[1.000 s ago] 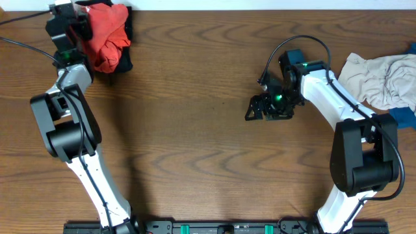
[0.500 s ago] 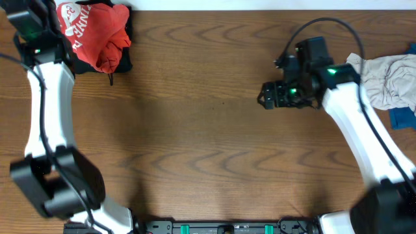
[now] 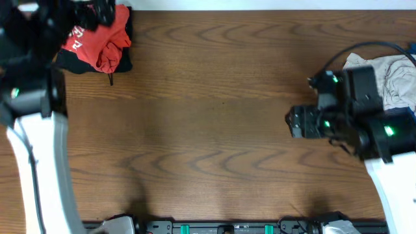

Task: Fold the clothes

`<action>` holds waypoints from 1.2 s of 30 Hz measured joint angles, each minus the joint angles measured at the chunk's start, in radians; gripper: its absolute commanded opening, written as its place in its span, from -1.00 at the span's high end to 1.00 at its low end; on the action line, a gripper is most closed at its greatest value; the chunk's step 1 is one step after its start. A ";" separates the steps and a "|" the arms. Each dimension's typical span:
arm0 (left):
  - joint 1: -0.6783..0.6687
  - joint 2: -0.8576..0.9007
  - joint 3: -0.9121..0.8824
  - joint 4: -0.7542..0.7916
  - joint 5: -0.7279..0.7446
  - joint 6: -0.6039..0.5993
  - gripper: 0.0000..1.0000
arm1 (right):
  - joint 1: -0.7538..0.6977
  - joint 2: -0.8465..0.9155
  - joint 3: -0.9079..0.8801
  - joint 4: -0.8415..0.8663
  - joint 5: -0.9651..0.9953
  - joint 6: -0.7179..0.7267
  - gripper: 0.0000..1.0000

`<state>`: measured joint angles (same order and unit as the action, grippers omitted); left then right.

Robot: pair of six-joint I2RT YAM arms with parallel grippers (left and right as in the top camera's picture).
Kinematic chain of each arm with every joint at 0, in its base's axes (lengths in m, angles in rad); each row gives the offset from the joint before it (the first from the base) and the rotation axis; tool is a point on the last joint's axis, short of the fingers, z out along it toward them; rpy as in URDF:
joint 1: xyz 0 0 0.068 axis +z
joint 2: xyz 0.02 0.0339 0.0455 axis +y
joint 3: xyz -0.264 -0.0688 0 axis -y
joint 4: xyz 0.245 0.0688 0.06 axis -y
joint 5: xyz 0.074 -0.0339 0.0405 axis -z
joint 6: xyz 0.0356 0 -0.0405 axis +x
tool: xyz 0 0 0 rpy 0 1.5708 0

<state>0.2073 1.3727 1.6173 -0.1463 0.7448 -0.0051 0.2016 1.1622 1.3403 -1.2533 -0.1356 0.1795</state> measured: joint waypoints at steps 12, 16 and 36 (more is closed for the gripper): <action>0.000 -0.204 0.002 -0.562 0.113 0.085 -0.96 | 0.000 -0.370 -0.229 -0.020 0.063 0.097 -0.70; 0.000 -0.265 -0.011 -0.728 0.117 0.166 -0.96 | 0.000 -0.452 -0.322 -0.005 0.090 0.141 -0.68; 0.000 -0.581 -0.497 -0.770 0.121 0.310 -0.96 | 0.000 -0.626 -0.414 0.188 0.208 0.183 -0.99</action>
<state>0.2077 0.7918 1.1198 -0.9161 0.8654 0.3050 0.2016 0.5365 0.9260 -1.0653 0.0719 0.3626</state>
